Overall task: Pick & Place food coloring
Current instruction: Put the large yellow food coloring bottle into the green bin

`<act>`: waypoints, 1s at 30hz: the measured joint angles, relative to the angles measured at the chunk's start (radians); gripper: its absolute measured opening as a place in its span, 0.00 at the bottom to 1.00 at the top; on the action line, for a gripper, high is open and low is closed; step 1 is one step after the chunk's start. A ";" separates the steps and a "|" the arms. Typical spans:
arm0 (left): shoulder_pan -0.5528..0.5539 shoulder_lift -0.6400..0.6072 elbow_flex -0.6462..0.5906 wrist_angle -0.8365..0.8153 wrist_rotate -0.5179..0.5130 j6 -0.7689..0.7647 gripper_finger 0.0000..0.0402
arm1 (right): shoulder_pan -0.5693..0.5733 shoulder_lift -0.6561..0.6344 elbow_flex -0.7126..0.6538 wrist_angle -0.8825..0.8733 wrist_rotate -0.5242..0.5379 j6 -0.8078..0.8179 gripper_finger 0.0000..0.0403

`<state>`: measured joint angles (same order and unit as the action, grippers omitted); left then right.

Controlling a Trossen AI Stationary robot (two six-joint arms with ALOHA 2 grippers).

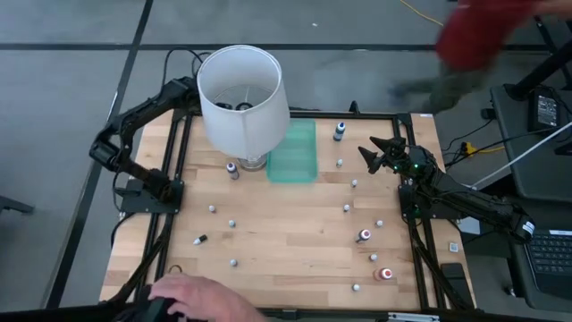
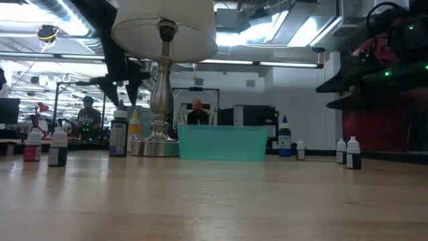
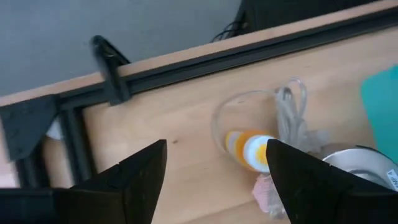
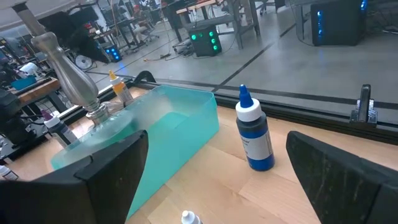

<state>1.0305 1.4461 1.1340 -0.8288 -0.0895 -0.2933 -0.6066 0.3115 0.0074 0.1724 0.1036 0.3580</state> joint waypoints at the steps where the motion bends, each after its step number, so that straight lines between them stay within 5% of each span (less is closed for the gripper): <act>1: -0.002 0.014 0.000 0.001 0.001 0.000 0.67 | 0.000 0.000 0.000 0.000 0.000 0.000 0.95; 30: 0.009 -0.020 -0.001 -0.028 0.077 0.130 0.67 | 0.000 0.000 0.000 0.000 0.000 0.000 0.95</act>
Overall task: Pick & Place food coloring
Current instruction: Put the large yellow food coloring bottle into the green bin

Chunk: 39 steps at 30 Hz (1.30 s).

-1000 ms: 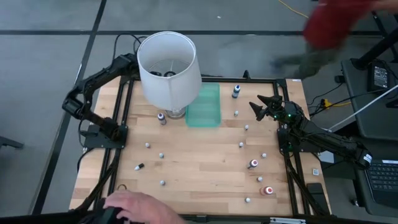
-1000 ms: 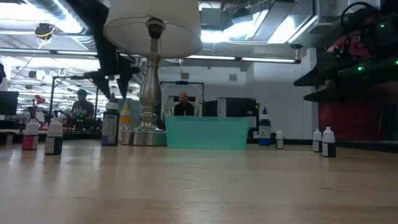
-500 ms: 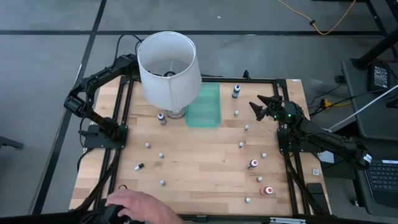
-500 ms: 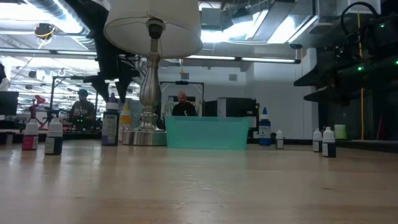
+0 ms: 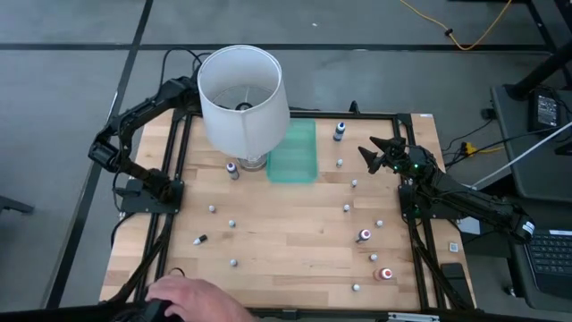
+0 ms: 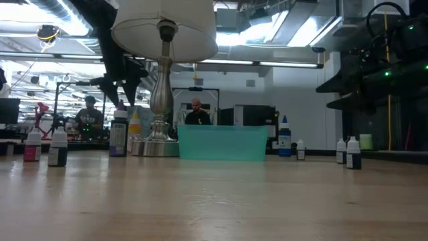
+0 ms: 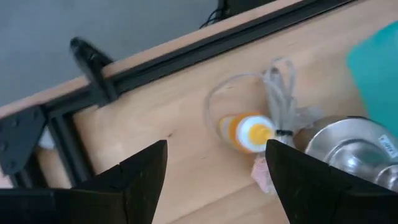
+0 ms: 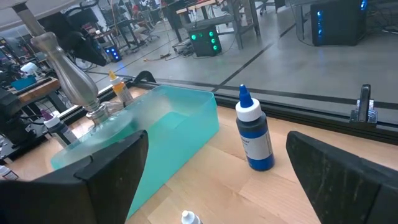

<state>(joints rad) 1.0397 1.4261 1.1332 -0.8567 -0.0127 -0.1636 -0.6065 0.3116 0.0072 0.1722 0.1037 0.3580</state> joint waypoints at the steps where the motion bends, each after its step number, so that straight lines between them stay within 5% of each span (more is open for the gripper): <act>1: -0.006 0.000 0.000 0.010 0.008 0.008 0.67 | 0.000 0.000 0.000 0.000 0.000 0.000 0.95; 18: -0.049 0.000 0.000 0.035 0.098 -0.129 0.66 | 0.000 0.000 0.000 0.000 0.000 0.000 0.95; 28: -0.082 0.000 -0.031 0.040 0.015 -0.185 0.66 | 0.000 0.000 0.000 0.000 0.000 0.000 0.95; 39: -0.080 0.002 -0.165 0.262 0.037 -0.207 0.66 | 0.000 0.000 0.000 -0.002 0.000 0.000 0.95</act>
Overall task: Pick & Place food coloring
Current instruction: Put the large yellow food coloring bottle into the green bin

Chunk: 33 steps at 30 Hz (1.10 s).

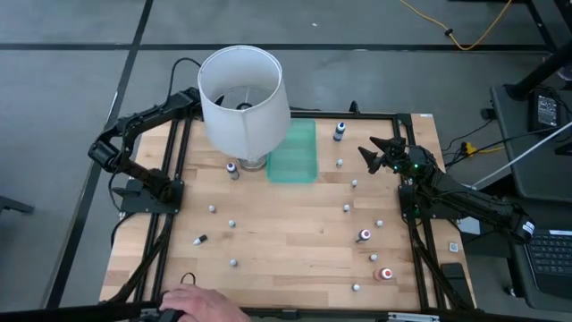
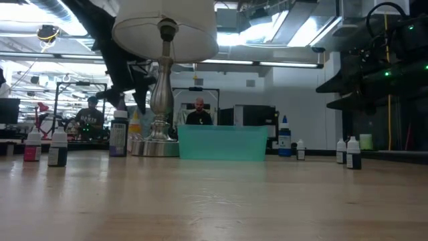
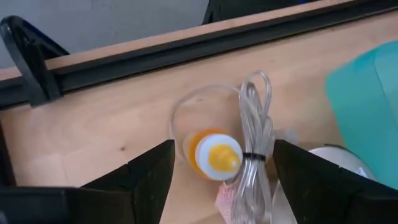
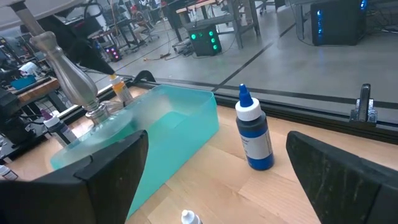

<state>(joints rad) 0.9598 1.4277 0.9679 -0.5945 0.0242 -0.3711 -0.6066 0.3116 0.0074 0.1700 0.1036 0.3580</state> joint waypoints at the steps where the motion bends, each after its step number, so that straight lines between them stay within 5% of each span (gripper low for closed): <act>1: 0.000 0.000 -0.007 0.007 0.001 -0.001 0.66 | 0.000 0.000 0.000 0.000 0.000 0.000 0.95; 22: -0.009 0.026 -0.051 0.042 -0.003 0.017 0.65 | 0.000 0.000 0.000 -0.004 0.000 0.000 0.95; 33: 0.013 0.026 -0.051 0.036 -0.006 0.016 0.46 | 0.000 0.000 0.000 -0.008 0.000 0.000 0.95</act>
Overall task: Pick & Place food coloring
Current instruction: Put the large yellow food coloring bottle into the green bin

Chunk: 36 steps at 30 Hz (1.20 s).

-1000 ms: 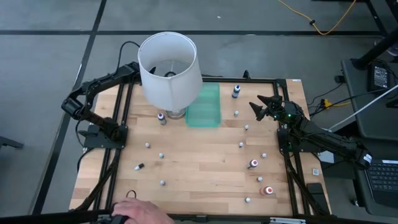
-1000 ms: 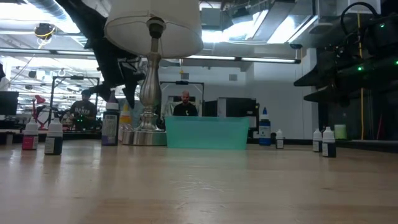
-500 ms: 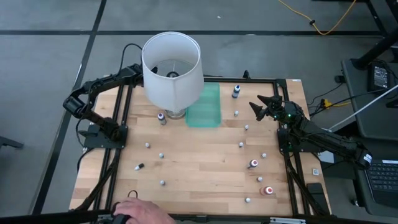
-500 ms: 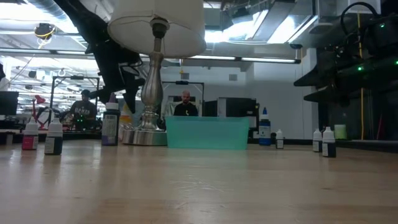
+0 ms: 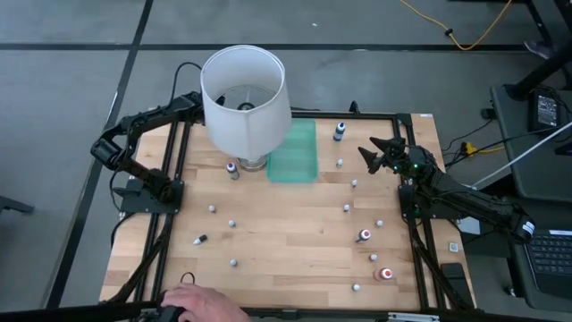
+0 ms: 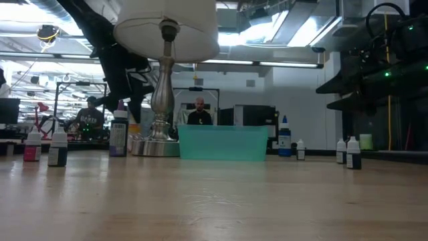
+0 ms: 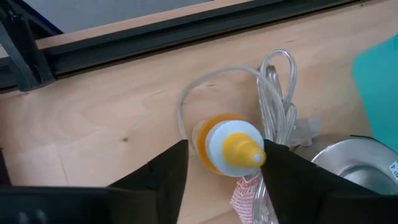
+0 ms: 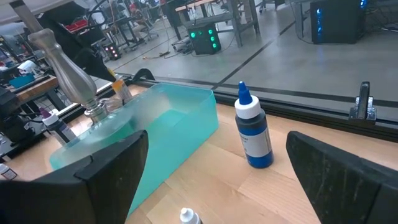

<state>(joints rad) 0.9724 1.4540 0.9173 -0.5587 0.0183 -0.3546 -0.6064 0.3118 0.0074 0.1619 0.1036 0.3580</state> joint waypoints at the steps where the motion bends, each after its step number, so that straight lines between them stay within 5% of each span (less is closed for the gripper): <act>1: 0.001 0.000 0.000 0.000 0.000 0.000 0.44 | 0.000 0.000 0.000 0.000 0.000 0.000 0.95; 10: 0.006 0.000 0.000 0.001 0.007 0.001 0.32 | 0.000 0.000 0.000 -0.014 0.000 0.000 0.95; 36: 0.077 -0.121 0.001 -0.034 0.009 -0.044 0.30 | 0.000 0.000 0.000 -0.017 0.000 0.000 0.95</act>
<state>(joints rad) 1.0498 1.3329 0.9184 -0.5928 0.0269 -0.3985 -0.6067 0.3115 0.0074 0.1448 0.1039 0.3583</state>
